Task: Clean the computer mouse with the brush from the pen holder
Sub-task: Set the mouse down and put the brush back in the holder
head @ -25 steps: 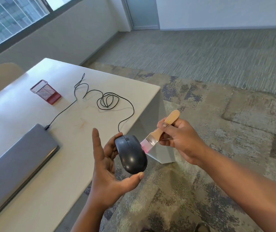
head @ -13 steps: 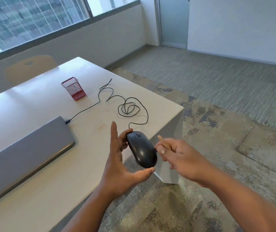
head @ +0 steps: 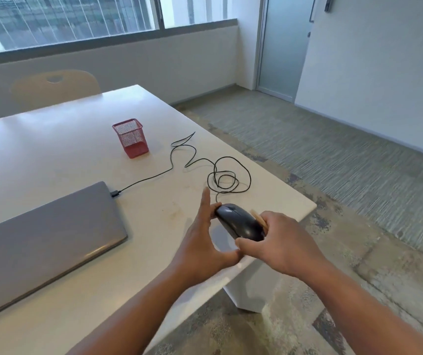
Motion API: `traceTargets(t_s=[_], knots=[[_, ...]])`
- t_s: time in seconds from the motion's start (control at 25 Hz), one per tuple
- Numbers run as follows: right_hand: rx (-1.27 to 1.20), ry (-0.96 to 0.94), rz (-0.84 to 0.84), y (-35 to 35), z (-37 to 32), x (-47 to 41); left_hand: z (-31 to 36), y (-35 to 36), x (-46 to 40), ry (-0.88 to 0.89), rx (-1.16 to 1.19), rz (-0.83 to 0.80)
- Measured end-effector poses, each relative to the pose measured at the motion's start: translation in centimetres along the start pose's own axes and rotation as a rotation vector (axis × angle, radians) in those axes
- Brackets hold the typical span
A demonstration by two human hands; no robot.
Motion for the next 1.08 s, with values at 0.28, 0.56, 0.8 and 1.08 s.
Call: traceTargets(t_s=[0.28,0.56,0.8,1.08], knots=[[0.104,-0.003,0.052,1.6,-0.8,-4.7,-3.3,-3.6,-5.4,-0.159,-0.204,-0.165],[0.158,-0.080,0.102,2.1,-2.7,-10.0,-5.0,-6.5,-11.9,-0.269,-0.183,-0.066],[0.208,-0.124,0.086,2.4,-4.1,-13.2,-7.4,-7.9,-14.7,-0.389,-0.057,-0.049],[0.236,-0.139,0.100,2.9,-4.6,-14.5,-9.8,-8.1,-15.5,-0.426,-0.022,-0.069]])
Point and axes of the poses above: each hand's wrist, its own x-axis away from the middle knuckle, its own y-axis out of the palm, z = x × y, the point moved 4 cm from there along -x, towards the middle knuckle, and after that the axes turned 13 degrees about y, right-handed, at the moved point
